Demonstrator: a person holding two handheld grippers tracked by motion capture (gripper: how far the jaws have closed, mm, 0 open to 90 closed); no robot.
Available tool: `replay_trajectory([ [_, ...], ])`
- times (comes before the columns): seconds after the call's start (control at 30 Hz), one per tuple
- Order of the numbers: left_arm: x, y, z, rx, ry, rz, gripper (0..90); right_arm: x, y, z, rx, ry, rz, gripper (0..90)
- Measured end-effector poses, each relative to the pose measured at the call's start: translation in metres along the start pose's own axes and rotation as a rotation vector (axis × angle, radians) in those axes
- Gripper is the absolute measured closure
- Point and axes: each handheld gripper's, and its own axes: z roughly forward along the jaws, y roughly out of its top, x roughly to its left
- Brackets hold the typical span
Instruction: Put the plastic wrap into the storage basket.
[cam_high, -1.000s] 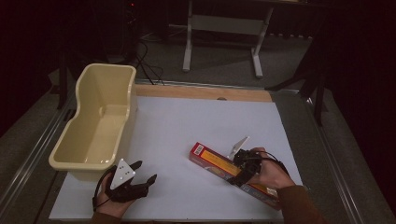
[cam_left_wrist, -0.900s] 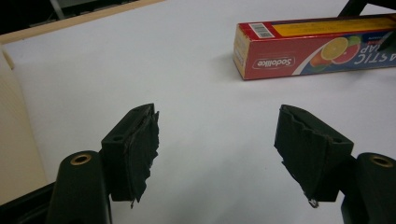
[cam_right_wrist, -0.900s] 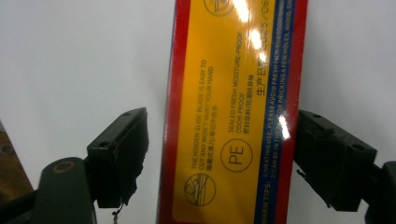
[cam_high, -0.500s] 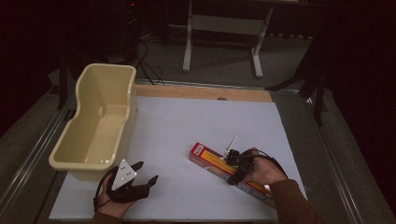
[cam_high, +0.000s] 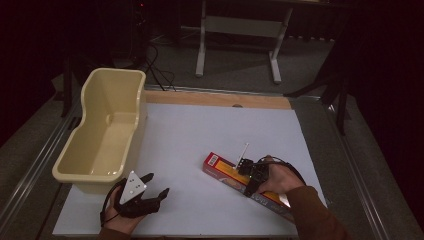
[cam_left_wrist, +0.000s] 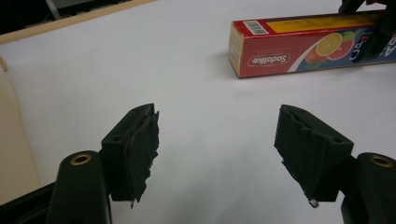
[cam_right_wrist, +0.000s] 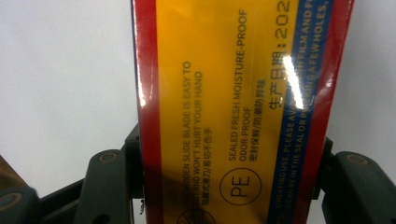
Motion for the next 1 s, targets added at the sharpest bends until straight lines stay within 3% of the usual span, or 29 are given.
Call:
replay_trajectory([
  [0.1, 0.000, 0.000, 0.000, 0.000, 0.000, 0.001, 29.8, -0.001, 0.000, -0.001, 0.007, 0.010, 0.014, 40.6],
  [0.27, 0.000, 0.000, 0.000, 0.002, 0.000, 0.000, 29.8, 0.000, 0.002, -0.002, 0.026, 0.066, 0.083, 41.1],
  [0.43, 0.000, 0.000, 0.000, 0.002, 0.001, 0.000, 29.8, 0.002, 0.001, -0.003, 0.017, 0.075, 0.115, 41.2],
  [0.6, 0.000, 0.000, 0.001, 0.003, 0.002, -0.001, 29.8, 0.007, 0.000, -0.010, -0.032, 0.031, 0.138, 41.2],
  [1.0, 0.001, -0.001, 0.000, 0.000, 0.004, -0.005, 29.8, 0.016, 0.009, -0.038, -0.176, 0.092, 0.235, 41.1],
])
